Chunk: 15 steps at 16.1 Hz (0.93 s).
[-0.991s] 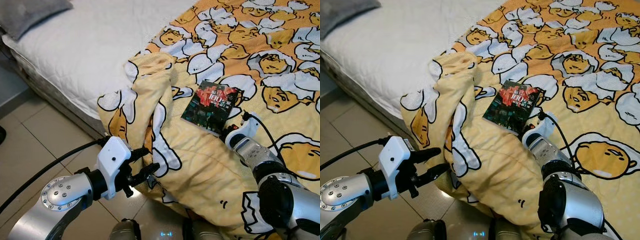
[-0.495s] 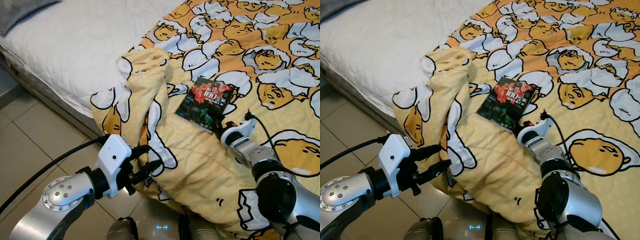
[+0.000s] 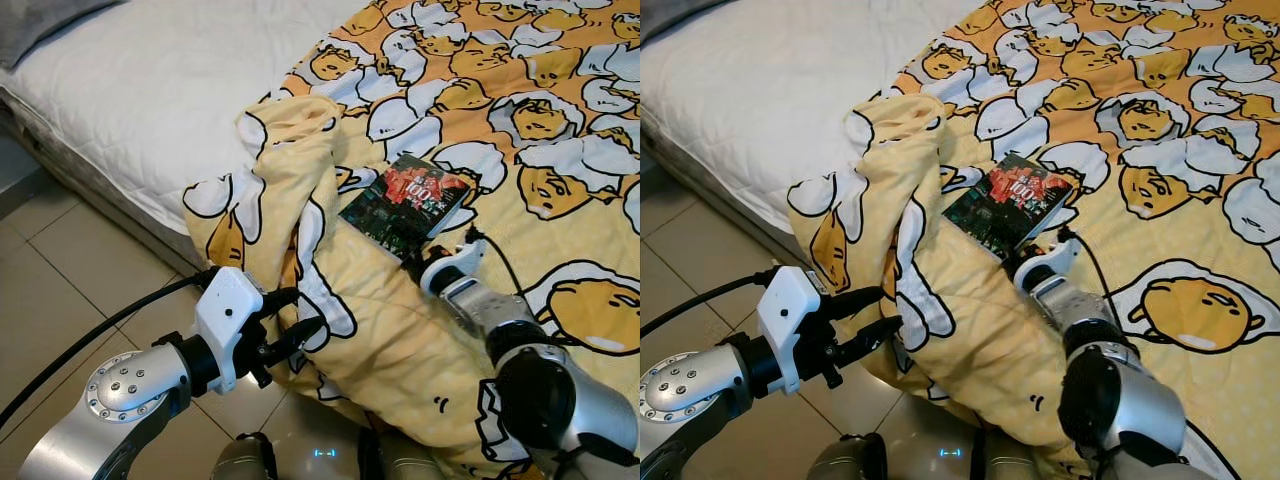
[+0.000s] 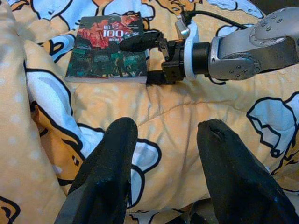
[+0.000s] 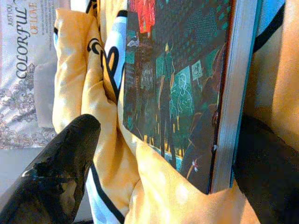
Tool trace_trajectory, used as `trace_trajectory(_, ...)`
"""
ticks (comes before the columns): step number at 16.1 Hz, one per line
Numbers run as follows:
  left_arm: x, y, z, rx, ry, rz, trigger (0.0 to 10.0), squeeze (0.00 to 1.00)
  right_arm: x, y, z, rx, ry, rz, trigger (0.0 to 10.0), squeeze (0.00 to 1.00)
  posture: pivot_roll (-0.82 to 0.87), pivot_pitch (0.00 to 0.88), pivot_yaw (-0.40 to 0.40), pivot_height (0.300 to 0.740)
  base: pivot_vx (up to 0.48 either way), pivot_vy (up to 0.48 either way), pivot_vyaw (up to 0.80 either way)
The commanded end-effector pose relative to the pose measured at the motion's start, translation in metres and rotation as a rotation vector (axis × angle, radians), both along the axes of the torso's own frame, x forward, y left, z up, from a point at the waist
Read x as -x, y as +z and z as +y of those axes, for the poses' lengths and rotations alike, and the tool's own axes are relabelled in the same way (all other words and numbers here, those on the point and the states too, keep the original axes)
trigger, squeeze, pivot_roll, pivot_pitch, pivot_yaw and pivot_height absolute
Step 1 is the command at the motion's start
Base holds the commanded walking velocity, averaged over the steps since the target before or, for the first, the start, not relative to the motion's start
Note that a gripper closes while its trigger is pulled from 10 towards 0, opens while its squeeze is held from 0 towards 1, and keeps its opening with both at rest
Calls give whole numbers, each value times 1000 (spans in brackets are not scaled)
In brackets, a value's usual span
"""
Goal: Clean up the room
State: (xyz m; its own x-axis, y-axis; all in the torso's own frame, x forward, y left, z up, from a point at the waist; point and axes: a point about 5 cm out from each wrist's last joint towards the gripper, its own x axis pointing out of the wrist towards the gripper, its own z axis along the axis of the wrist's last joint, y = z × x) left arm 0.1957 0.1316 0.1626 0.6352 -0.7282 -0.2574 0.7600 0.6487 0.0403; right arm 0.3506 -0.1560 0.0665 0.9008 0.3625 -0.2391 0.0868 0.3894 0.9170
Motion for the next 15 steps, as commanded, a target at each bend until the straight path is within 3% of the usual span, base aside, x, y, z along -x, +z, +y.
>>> trace_trajectory(1,4,1,2,-10,0,7,10000,0,6,-11,6,7,8,48,10000,0,94,234,25,740,0,0,0)
trace_trajectory(5,9,1,8,-26,16,13,10000,0,11,-18,14,-43,-21,61,10000,0,134,232,33,740,0,0,0)
trace_trajectory(8,11,1,12,-52,13,13,10000,0,14,-24,24,-5,2,72,10000,0,155,217,47,740,0,0,0)
trace_trajectory(12,11,4,12,-58,13,4,10000,0,5,-11,33,-86,-43,15,10000,0,161,207,49,740,0,0,0)
trace_trajectory(13,11,4,12,-58,13,1,10000,0,2,-7,35,-99,-49,-3,5294,0,160,205,48,740,0,0,0)
trace_trajectory(15,11,4,11,-57,12,0,10000,0,0,-4,34,-102,-58,-8,824,0,160,206,44,740,0,0,0)
